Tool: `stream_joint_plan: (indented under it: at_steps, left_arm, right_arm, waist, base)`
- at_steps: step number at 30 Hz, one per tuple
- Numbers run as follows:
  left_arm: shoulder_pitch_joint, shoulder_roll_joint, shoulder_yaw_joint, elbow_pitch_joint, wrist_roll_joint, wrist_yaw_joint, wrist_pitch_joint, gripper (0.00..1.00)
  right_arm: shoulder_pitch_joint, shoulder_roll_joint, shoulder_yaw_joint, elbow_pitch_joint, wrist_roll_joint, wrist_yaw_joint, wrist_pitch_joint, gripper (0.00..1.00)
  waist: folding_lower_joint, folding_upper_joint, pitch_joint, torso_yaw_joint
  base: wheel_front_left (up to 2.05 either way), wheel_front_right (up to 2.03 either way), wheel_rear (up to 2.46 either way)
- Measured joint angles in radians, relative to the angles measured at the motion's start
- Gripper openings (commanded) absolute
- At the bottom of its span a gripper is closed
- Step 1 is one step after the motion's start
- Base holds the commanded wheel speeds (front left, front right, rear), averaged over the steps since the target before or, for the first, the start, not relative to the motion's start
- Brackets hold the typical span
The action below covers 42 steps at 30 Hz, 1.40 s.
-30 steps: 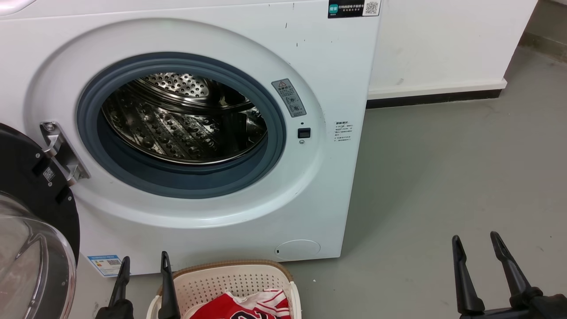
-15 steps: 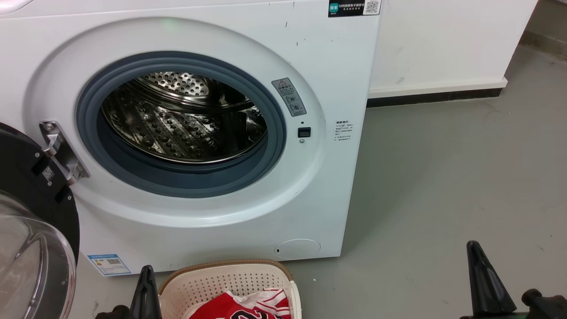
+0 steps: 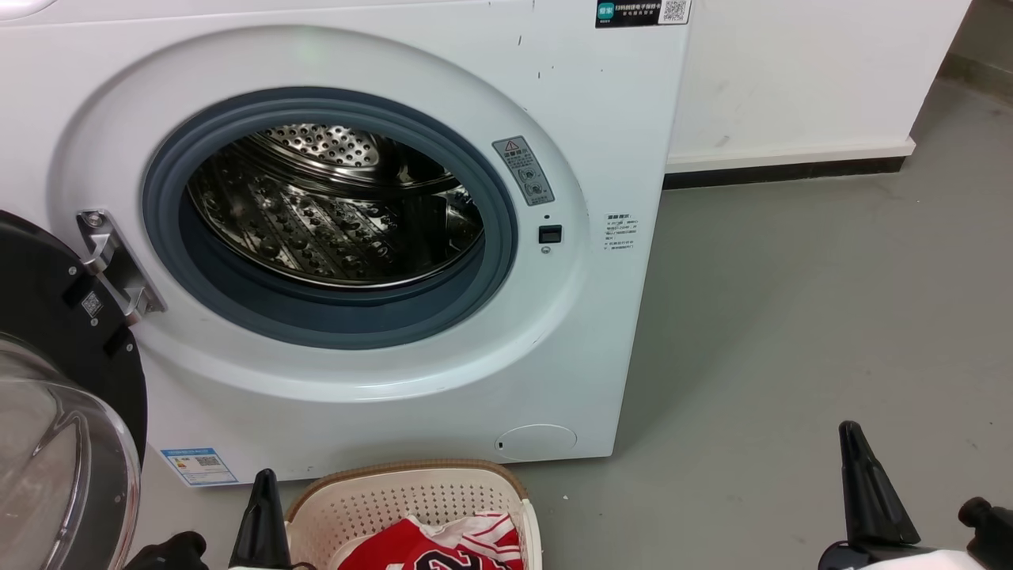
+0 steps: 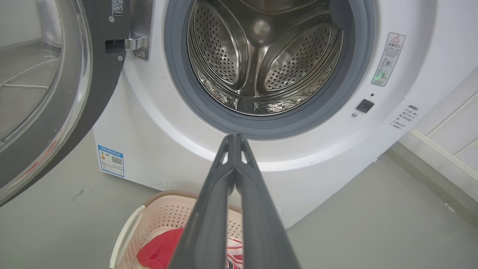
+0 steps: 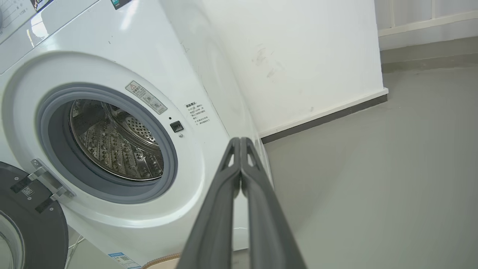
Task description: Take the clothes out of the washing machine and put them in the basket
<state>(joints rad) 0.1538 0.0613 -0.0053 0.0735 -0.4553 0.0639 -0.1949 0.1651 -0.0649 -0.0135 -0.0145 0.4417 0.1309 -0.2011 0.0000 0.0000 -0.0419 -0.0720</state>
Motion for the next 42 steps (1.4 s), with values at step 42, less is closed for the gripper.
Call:
stream_joint_plan:
  at_steps: [42]
  left_arm:
    - [-0.124,0.02,0.024,0.089,-0.614,-0.099,0.131,0.0]
  right_arm:
    - [-0.13,-0.02,-0.01,0.129,0.626,0.0,0.129,0.0]
  waist:
    - [0.0,0.0,0.017,0.028]
  base:
    - [0.0,0.0,0.0]
